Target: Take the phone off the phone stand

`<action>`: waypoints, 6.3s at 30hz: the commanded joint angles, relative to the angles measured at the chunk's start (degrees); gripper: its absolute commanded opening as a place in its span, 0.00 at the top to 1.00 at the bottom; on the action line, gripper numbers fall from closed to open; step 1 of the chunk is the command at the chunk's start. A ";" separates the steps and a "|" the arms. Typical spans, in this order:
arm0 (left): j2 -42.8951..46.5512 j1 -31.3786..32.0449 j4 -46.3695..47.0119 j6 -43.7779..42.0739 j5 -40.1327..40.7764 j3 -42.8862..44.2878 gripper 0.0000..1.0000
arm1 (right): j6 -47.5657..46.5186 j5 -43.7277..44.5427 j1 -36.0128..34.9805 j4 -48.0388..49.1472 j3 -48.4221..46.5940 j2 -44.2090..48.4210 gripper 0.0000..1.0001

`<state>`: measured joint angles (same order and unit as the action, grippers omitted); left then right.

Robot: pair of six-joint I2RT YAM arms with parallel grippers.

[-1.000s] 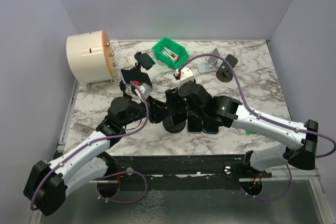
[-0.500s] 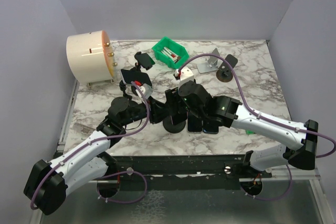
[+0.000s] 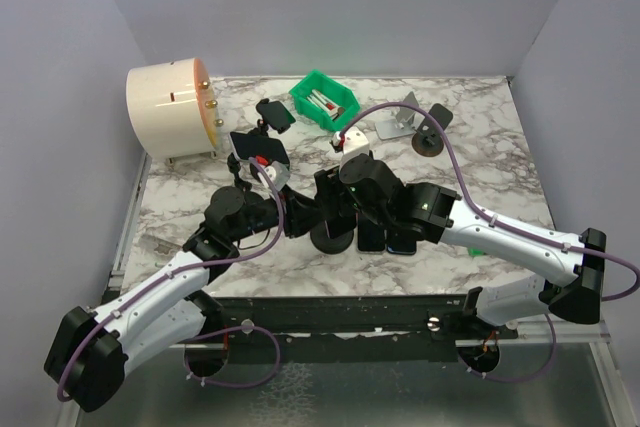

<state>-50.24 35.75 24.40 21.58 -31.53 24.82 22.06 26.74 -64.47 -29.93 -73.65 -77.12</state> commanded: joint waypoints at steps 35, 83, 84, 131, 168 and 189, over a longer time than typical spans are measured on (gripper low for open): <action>1.81 0.20 1.44 -1.26 -0.99 -1.10 1.00 | 3.07 -0.69 -0.48 1.22 3.41 2.67 0.05; 4.45 0.60 -0.24 1.28 0.84 -2.54 1.00 | 4.66 13.04 0.47 -1.70 8.84 3.71 1.00; 3.89 0.64 -0.05 1.84 0.30 -2.53 1.00 | 4.78 12.81 0.56 -1.55 9.25 3.95 1.00; 1.59 -1.03 20.95 20.11 -5.10 -8.73 1.00 | 6.71 -0.77 0.75 12.20 20.37 20.47 1.00; -2.31 -1.03 20.51 17.71 -6.39 -7.81 1.00 | 3.86 -12.06 0.75 14.42 17.68 24.57 1.00; 7.85 -1.03 7.41 12.35 -5.50 -4.96 0.47 | 1.33 -17.79 0.75 7.86 8.93 27.47 1.00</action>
<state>-45.87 34.87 35.88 36.23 -37.91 17.39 24.84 11.53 -64.01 -21.52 -60.93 -51.77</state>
